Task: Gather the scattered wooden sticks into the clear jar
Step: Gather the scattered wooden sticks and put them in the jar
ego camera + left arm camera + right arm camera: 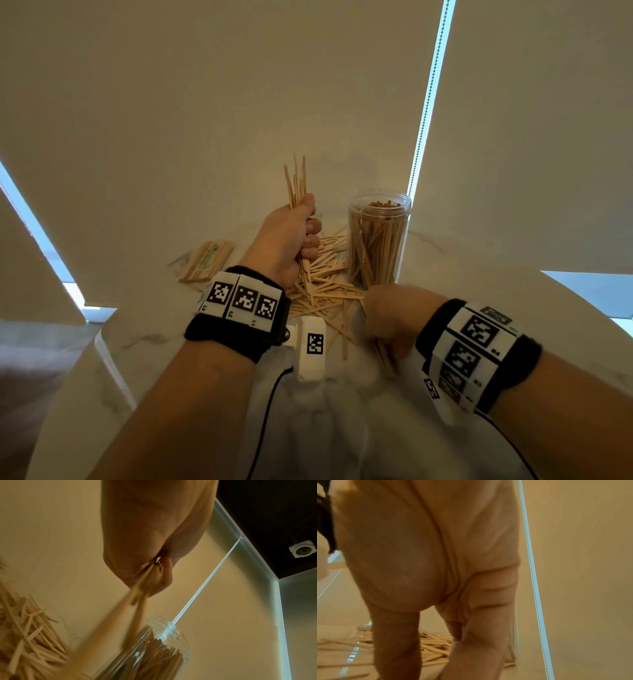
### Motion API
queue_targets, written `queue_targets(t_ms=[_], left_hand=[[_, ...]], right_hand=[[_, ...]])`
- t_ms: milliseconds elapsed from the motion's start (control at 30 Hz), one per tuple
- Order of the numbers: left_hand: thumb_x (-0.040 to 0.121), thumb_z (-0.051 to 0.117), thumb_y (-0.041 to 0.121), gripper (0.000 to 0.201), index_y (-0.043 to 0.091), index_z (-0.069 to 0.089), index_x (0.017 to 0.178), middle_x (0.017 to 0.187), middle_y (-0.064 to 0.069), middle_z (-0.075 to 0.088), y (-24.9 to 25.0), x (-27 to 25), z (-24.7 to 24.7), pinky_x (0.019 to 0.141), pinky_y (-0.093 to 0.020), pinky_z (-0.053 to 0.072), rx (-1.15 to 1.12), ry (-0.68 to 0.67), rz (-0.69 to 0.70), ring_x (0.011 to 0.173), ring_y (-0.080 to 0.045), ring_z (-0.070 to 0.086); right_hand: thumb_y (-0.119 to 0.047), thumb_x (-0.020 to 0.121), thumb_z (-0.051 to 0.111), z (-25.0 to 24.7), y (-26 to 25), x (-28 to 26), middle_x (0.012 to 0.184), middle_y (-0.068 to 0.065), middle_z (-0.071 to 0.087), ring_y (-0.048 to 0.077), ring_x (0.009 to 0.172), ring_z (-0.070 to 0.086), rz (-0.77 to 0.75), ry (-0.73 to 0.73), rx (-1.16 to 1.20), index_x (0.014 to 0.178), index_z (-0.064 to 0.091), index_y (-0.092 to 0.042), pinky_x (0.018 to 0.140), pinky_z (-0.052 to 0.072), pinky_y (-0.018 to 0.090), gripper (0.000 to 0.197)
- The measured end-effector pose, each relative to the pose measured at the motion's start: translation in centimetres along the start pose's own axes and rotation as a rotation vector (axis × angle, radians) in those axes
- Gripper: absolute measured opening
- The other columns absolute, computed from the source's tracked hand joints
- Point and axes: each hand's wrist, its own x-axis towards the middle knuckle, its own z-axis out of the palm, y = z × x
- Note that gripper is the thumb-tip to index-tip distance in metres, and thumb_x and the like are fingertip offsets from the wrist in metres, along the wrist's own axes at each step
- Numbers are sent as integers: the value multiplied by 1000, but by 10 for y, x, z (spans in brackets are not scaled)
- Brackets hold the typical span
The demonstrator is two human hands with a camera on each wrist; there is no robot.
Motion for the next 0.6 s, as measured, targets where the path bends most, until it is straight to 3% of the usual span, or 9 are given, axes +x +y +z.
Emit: queue_targets(t_ms=[100,133,200,267,400,467,500,600], left_hand=[[105,45,51,41,20,45,79,57,7,34,2,0,-2,38,-18,21,-38,-12,-40,43,-6,25],[104,43,55,44,21,45,76,57,7,34,1,1,-2,38,-18,22,-49,-13,-49,43,-6,26],[106,39,53,46,20,44,74,57,6,35,-1,3,-2,37,-18,25,-68,-6,-53,42,-6,29],[110,37,45,42,20,43,77,56,6,36,-3,4,0,37,-18,30,-65,-3,-41,41,-7,32],[111,37,35,35,19,46,82,56,6,37,-2,1,2,38,-16,29,-35,-24,-32,42,-5,31],[111,38,34,34,19,47,82,56,6,37,-2,0,3,38,-16,28,-29,-31,-33,42,-5,31],[111,39,34,34,19,47,82,56,6,37,-2,0,3,38,-16,28,-26,-31,-32,42,-5,31],[111,39,35,33,18,47,83,56,6,38,-3,0,2,39,-16,27,-17,-29,-34,42,-5,31]], right_hand=[[-25,99,52,-1,0,-4,100,9,65,19,83,59,-14,-67,-41,85,63,-5,62,44,21,27],[-25,100,51,-1,1,-7,107,11,67,19,80,59,-16,-82,-69,85,64,-4,59,42,21,29],[-25,101,49,0,3,-11,116,12,67,23,91,64,-16,-90,-99,109,68,0,69,44,24,33],[-29,100,51,2,4,-15,116,10,67,24,97,62,8,-79,-91,119,66,-2,76,41,25,37],[-31,100,50,3,7,-18,95,5,55,20,90,54,40,-79,-52,119,65,-5,79,40,27,37],[-36,100,48,1,7,-17,86,3,53,22,88,54,65,-88,-47,106,67,-6,81,42,29,36],[-40,100,48,0,6,-16,86,3,56,21,86,52,74,-81,-55,101,67,-7,83,44,31,37],[-43,100,50,-4,5,-13,99,5,64,19,85,53,76,-69,-98,114,67,-7,90,47,31,42]])
